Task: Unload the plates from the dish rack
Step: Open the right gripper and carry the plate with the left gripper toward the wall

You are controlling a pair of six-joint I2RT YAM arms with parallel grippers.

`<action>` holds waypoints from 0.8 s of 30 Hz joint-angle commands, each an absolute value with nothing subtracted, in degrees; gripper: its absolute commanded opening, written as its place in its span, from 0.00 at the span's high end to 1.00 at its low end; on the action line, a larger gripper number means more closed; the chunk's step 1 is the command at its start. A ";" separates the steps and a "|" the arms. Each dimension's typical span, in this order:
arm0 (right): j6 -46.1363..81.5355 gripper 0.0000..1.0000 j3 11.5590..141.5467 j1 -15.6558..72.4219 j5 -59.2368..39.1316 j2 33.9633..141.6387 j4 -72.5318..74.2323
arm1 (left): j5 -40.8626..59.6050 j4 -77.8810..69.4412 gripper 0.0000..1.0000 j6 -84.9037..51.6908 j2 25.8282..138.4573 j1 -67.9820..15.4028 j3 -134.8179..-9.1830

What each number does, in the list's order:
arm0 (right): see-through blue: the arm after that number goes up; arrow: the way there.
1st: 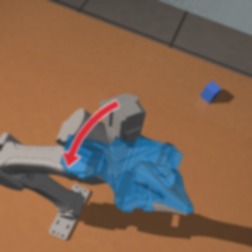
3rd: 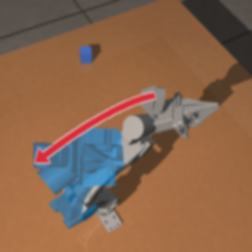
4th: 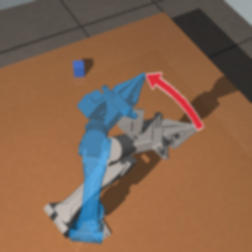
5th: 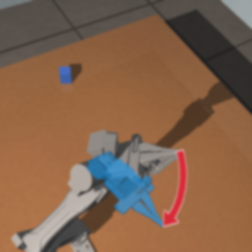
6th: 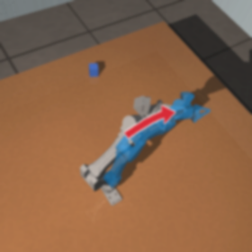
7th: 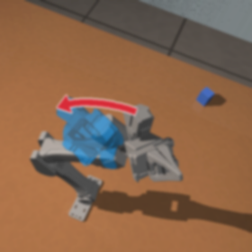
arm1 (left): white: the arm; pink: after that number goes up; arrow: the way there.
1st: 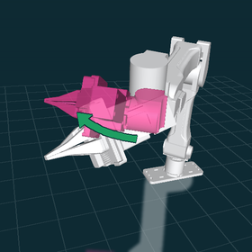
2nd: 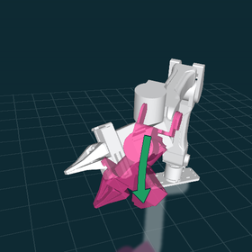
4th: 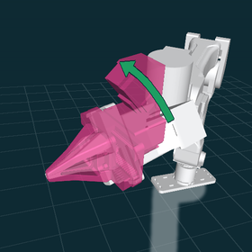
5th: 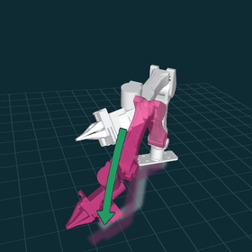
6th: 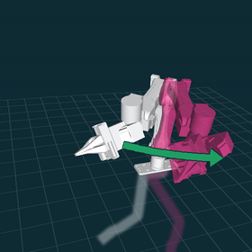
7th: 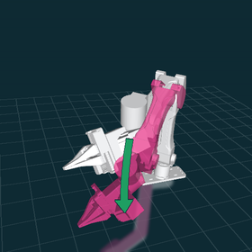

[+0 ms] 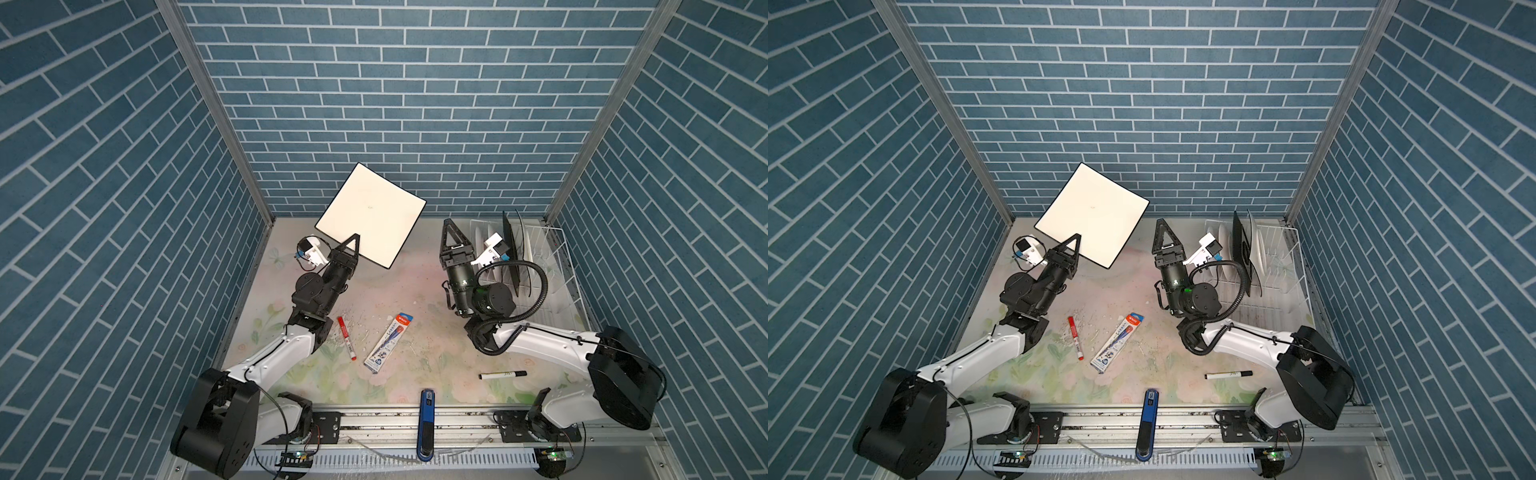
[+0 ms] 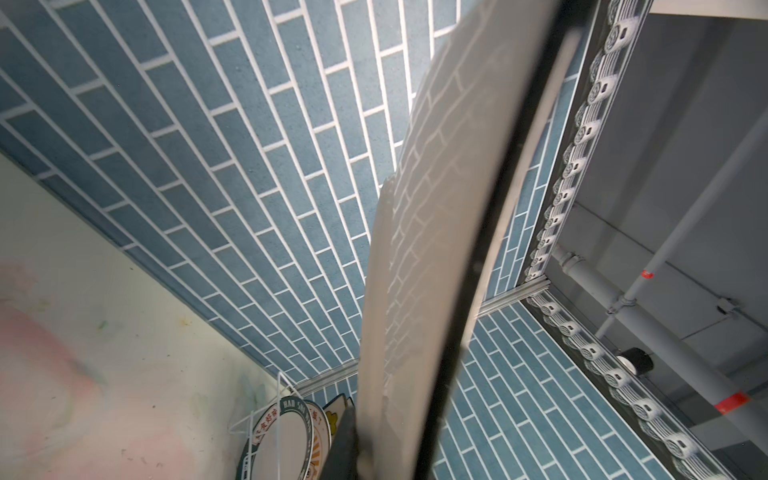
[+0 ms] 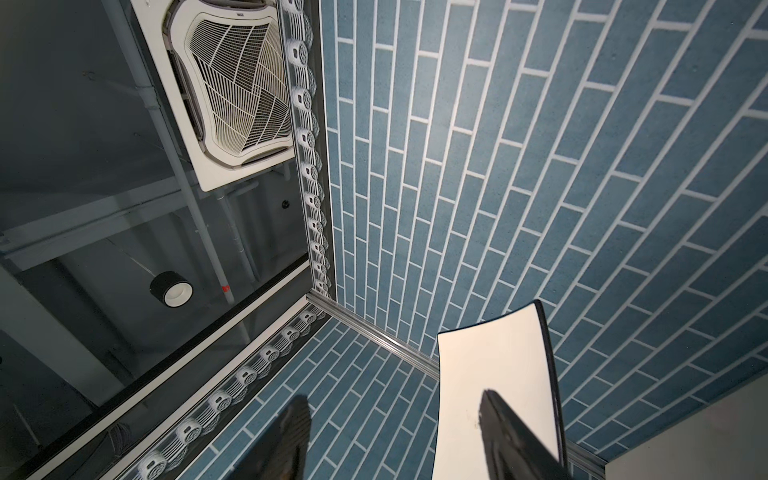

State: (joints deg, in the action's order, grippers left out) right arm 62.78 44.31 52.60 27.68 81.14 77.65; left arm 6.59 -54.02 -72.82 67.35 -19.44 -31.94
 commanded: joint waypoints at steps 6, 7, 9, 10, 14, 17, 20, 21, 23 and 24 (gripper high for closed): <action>67.15 0.33 39.82 52.38 26.44 75.75 70.98 | 6.80 -48.77 1.00 -68.64 58.98 -14.86 -35.45; 67.36 0.33 40.05 52.34 25.48 75.23 69.01 | 7.30 -47.79 1.00 -68.69 58.89 -14.21 -35.74; 67.23 0.33 39.93 52.24 24.07 73.75 65.44 | 7.12 -46.45 1.00 -68.82 58.85 -12.98 -36.11; 66.98 0.33 39.99 52.06 23.47 72.85 63.35 | 7.00 -45.93 1.00 -68.82 58.89 -12.44 -36.40; 63.40 0.33 41.91 51.63 20.54 69.13 50.03 | 6.80 -43.51 1.00 -68.03 59.68 -10.09 -37.84; 60.53 0.31 43.65 51.64 19.38 67.45 42.12 | 5.36 -43.49 1.00 -68.32 60.48 -7.70 -37.54; 57.30 0.23 44.97 51.59 19.03 66.81 38.11 | 4.18 -44.48 1.00 -69.23 61.85 -5.21 -37.03; 55.59 0.17 46.01 51.59 18.48 66.84 35.90 | 3.85 -45.36 1.00 -69.55 62.28 -4.36 -36.71; 53.05 0.04 48.40 51.68 16.97 67.33 30.85 | 3.52 -46.91 1.00 -70.30 63.05 -2.70 -35.98; 52.03 0.01 49.62 51.64 16.26 67.72 28.17 | 3.34 -47.27 1.00 -70.52 63.40 -1.85 -35.58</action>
